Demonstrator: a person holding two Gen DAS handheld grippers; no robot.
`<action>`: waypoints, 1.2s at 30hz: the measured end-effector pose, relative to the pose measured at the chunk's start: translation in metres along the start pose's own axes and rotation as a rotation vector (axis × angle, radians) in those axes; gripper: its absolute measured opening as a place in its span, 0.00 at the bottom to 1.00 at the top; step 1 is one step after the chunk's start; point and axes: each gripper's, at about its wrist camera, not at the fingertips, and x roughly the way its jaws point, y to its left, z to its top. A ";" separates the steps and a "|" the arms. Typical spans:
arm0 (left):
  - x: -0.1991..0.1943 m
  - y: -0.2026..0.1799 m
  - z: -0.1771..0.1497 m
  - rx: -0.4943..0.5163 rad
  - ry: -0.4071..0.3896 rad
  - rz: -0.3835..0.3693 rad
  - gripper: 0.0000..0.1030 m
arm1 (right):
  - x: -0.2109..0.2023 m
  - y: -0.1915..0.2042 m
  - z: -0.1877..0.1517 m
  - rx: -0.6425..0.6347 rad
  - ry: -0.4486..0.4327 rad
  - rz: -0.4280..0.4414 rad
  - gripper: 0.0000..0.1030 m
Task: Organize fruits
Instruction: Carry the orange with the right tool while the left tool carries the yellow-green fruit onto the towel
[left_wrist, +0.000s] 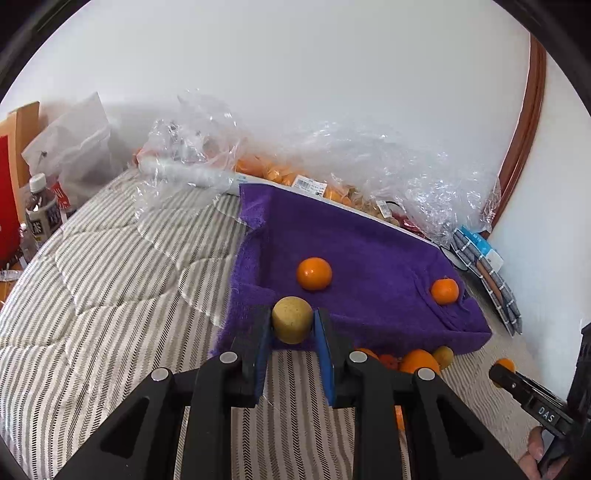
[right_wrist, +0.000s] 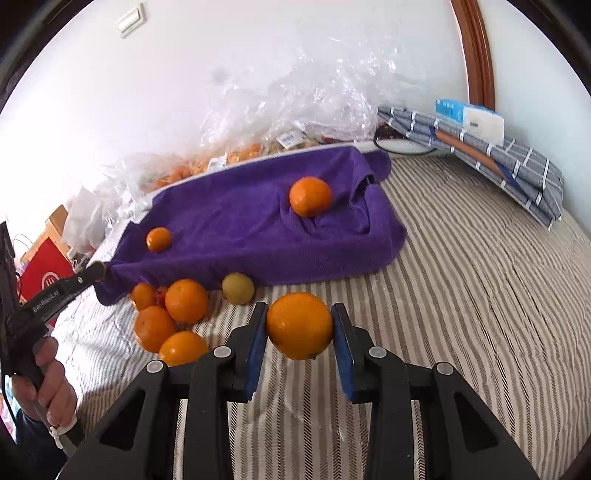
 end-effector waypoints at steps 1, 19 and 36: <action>-0.002 0.002 0.002 -0.028 0.009 -0.018 0.22 | -0.002 0.002 0.004 -0.005 -0.011 -0.001 0.33; 0.029 -0.032 0.058 0.069 -0.083 0.024 0.22 | 0.027 0.021 0.081 -0.039 -0.117 0.025 0.33; 0.069 -0.027 0.036 0.062 0.029 0.072 0.22 | 0.076 0.017 0.067 -0.035 -0.038 0.015 0.33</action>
